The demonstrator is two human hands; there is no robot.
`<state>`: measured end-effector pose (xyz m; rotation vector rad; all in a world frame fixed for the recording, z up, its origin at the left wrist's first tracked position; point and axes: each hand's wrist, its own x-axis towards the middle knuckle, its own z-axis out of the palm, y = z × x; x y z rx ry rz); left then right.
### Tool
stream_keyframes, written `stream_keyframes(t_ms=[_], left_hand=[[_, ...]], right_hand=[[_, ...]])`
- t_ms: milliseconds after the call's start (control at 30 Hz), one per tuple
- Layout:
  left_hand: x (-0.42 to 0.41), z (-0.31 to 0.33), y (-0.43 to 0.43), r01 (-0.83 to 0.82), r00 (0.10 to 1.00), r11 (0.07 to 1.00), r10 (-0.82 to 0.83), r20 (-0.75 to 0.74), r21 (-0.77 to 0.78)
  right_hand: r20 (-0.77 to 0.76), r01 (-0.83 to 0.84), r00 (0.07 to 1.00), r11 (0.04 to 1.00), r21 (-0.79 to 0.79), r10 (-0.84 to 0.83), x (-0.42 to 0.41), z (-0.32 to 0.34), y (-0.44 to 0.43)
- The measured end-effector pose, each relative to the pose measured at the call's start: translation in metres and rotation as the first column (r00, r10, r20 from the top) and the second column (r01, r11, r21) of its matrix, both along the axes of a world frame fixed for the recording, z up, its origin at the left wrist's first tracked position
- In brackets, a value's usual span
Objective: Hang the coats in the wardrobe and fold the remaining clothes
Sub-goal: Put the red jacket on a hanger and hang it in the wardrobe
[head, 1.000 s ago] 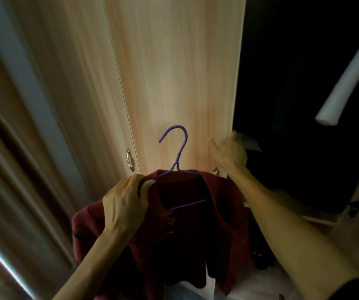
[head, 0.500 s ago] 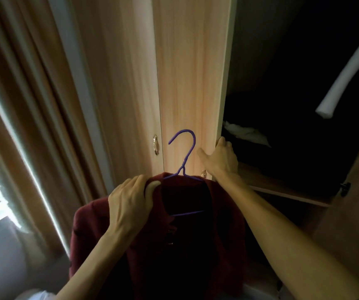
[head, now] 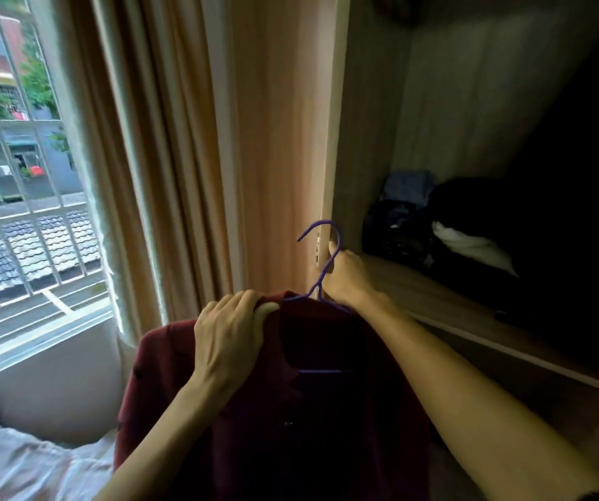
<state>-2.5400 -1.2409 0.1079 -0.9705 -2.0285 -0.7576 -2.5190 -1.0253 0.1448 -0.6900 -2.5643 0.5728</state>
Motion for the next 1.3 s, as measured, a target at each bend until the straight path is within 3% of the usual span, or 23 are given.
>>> stream_keyframes(t_ms=[333, 600, 833, 1133, 1300], left_hand=[[-0.01, 0.005, -0.014, -0.039, 0.998, 0.998, 0.041, -0.039, 0.051], [-0.027, -0.002, -0.032, -0.161, 0.987, 0.983, 0.16, 0.011, 0.093], [-0.048, 0.008, -0.029, -0.255, 0.966, 0.963, 0.257, -0.011, 0.084], [-0.048, 0.012, -0.018, -0.243, 0.97, 0.97, 0.243, 0.013, 0.024], [-0.045, 0.015, -0.01, -0.194, 0.981, 0.981, 0.195, -0.013, 0.012]], right_hand=[[0.077, -0.189, 0.978, 0.98, -0.068, 0.194, -0.024, 0.019, -0.015], [0.117, -0.318, 0.936, 0.939, -0.127, 0.333, -0.079, 0.018, -0.036], [0.064, -0.424, 0.902, 0.903, -0.067, 0.428, -0.119, 0.022, -0.032], [-0.039, -0.446, 0.893, 0.893, 0.062, 0.448, -0.104, 0.022, -0.014], [-0.094, -0.364, 0.924, 0.928, 0.083, 0.371, -0.071, 0.021, 0.004]])
